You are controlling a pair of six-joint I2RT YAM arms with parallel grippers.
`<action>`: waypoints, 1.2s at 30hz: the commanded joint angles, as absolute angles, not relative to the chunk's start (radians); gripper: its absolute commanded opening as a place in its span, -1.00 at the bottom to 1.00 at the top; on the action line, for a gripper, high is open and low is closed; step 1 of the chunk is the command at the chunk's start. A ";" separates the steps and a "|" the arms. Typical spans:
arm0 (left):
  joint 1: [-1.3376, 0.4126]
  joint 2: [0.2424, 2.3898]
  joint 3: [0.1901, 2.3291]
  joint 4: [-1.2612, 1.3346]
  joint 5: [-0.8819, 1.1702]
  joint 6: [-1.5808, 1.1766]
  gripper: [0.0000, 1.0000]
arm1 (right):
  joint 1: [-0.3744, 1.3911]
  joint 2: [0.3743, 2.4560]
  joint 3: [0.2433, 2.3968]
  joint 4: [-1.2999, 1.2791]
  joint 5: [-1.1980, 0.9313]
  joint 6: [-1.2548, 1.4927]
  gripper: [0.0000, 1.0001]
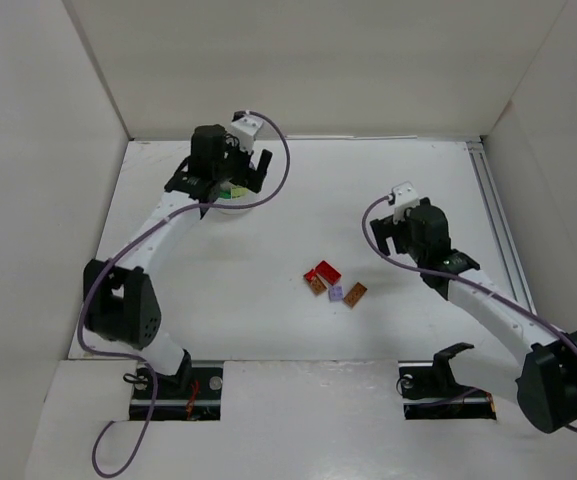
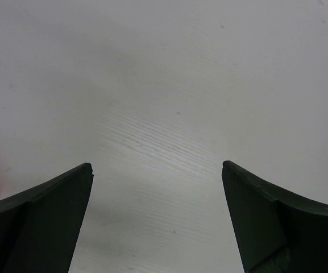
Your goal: Sort the legos into containers by color
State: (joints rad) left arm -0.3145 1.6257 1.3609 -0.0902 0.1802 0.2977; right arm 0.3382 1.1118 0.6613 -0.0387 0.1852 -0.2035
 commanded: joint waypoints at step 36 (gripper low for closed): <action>-0.465 1.072 0.885 -0.084 -0.173 -0.505 1.00 | 0.905 1.479 0.758 -0.202 0.173 0.135 0.23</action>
State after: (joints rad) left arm -0.4587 1.1011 0.8963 -0.0776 -0.1364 -0.5026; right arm 0.8944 1.4631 0.7136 -0.2119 0.1577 0.1089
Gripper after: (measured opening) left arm 0.997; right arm 0.627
